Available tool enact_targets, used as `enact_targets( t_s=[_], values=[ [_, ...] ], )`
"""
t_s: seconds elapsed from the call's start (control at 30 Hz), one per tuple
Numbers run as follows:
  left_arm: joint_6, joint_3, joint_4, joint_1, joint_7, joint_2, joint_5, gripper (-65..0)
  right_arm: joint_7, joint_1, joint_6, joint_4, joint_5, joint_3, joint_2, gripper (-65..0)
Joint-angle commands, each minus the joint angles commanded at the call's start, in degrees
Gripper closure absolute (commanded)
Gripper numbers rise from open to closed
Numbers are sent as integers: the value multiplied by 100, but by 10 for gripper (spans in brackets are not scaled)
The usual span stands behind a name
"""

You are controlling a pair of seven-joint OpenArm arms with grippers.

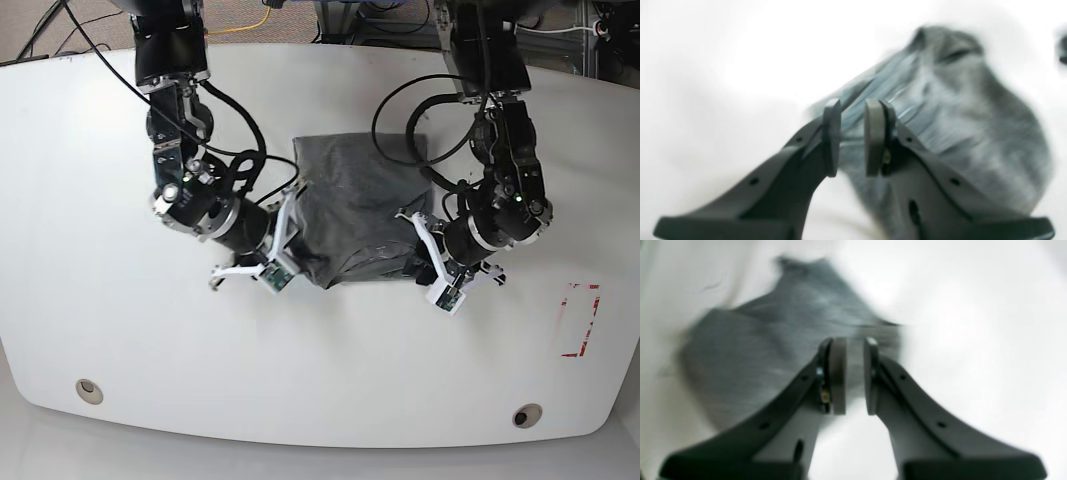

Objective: Layout the t-shirt on the table in an organized manner, then fold the t-shirt properly
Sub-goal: 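Press and square the folded shirt's sides with both grippers, then grasp the folded shirt with the left gripper and drag it beside the red mark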

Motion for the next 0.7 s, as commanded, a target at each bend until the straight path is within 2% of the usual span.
enact_targets(
  t_s=[0.1,0.17,0.2,0.23,0.27,0.33,0.4,0.47,0.5,0.57,0.7],
  values=[
    [0,158,0,185,-343,202,0,-114,0,0,9,9,9,264,316,-86],
    [40,536,-26,387,-862,246,0,-114,0,-9,9,9,9,396,589,-86],
    [224,695,-44,475,-1090,246,0,-114,0,-18,18,9,9,440,695,-86],
    [303,756,-53,501,-1196,246,0,-114,0,-18,18,9,18,466,738,-86],
    [549,976,-114,615,-1486,246,0,-114,0,-26,18,9,44,519,853,-86],
    [831,1266,-220,730,-1820,246,0,-114,0,-35,18,9,53,563,976,-84],
    [1270,1582,-352,932,-2321,246,0,-114,0,-158,18,35,53,703,1108,-84],
    [1657,1749,-536,1099,-2813,246,0,-114,0,-264,18,149,53,949,1134,-84],
    [1727,1776,-580,1116,-2892,246,0,-114,0,-290,18,167,53,1011,1134,-86],
    [2149,1846,-853,1213,-3270,246,0,-114,0,-360,18,185,62,1187,1125,-84],
    [2396,1855,-1301,1292,-3587,237,0,-114,0,-624,26,255,62,1363,1143,-82]
  ],
)
